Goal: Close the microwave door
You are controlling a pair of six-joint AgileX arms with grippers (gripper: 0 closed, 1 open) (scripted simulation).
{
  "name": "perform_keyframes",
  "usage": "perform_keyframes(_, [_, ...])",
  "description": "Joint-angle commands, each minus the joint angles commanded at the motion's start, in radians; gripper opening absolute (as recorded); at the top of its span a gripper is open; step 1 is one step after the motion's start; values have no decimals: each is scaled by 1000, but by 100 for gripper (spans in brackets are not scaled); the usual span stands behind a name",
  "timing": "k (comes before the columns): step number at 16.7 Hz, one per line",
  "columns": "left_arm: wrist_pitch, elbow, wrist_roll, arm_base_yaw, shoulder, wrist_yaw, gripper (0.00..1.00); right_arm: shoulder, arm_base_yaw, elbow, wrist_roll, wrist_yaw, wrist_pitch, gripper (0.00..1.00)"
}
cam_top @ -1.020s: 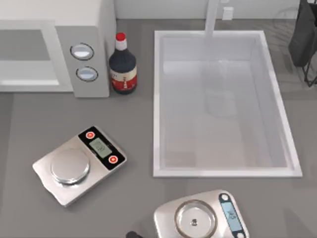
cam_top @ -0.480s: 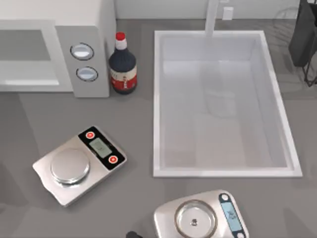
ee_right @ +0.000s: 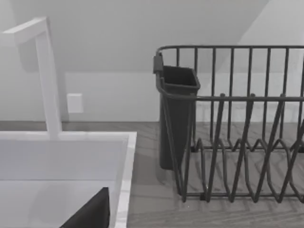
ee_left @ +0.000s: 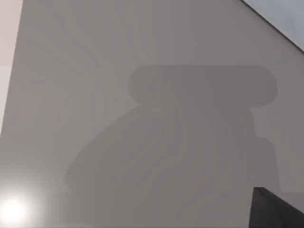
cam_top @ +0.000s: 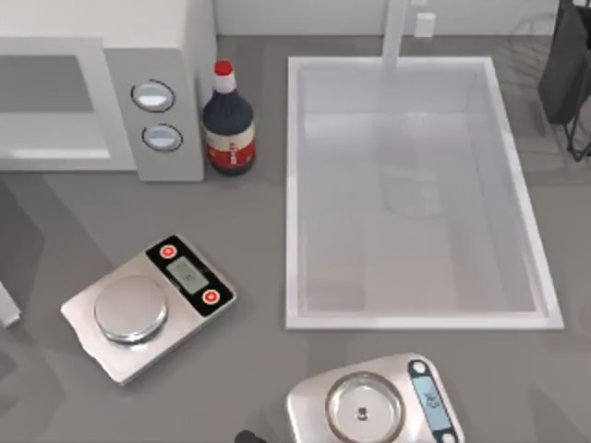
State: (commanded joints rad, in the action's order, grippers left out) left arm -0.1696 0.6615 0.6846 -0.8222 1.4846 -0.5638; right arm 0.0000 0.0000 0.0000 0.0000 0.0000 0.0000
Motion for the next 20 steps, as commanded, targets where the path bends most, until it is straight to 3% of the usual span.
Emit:
perform_keyframes(6, [47, -86, -69, 113, -93, 71, 0, 0, 0, 0, 0, 0, 0, 100])
perform_keyframes(14, [81, -237, -299, 338, -295, 210, 0, 0, 0, 0, 0, 0, 0, 100])
perform_keyframes(20, [80, -242, -320, 356, -303, 219, 0, 0, 0, 0, 0, 0, 0, 100])
